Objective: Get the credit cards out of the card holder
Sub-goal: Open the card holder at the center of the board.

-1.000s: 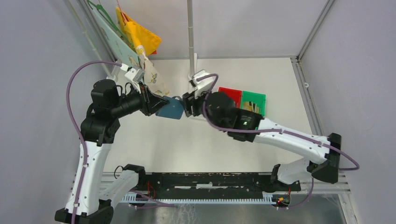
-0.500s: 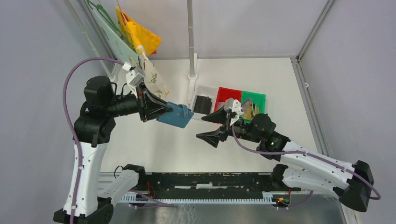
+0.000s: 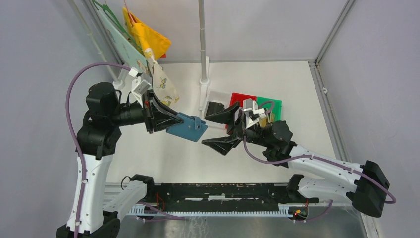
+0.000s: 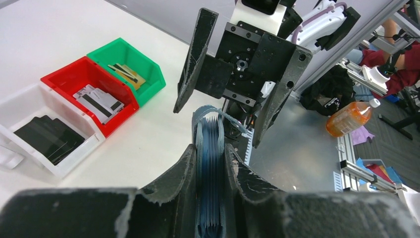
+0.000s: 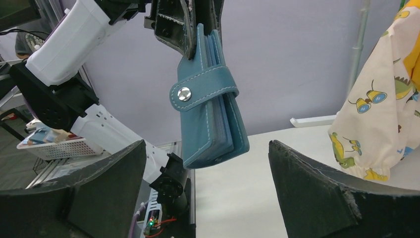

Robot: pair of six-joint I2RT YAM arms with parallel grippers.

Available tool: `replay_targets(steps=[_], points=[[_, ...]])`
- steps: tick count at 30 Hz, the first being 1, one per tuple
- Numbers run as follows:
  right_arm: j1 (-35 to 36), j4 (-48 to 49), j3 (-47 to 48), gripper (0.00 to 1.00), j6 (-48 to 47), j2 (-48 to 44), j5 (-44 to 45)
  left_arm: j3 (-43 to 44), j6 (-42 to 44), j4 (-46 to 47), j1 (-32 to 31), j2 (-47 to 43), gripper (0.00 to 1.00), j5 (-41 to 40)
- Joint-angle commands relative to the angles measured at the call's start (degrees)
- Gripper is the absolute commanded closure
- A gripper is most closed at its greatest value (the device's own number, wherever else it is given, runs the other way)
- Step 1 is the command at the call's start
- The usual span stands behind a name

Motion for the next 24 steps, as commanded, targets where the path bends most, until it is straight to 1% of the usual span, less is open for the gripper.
replay_targets(steps=[1,7,13,17,19,24], points=[[0.92,6.13,3.81,0.02,0.66,1.71,1.39,2.33,-3.44,3.59,-0.1,-0.64,0.98,3.58],[2.43,6.48,7.57,0.03,-1.77,5.62,2.85,2.99,-4.71,3.59,-0.09,-0.34,0.98,5.19],[2.74,11.6,7.8,0.13,-2.3,7.11,3.6,3.81,-6.21,3.68,-0.09,-0.33,0.98,6.73],[2.88,13.47,7.85,0.22,-3.56,6.94,4.65,4.72,-7.25,3.59,-0.1,-0.12,0.98,7.85],[3.12,14.07,8.41,0.26,-3.97,7.16,4.95,4.49,-9.37,5.59,-0.05,-0.23,0.98,8.68],[4.0,14.71,10.88,0.3,-3.96,8.66,4.67,2.15,-14.62,11.41,-0.12,-1.49,0.98,9.41]])
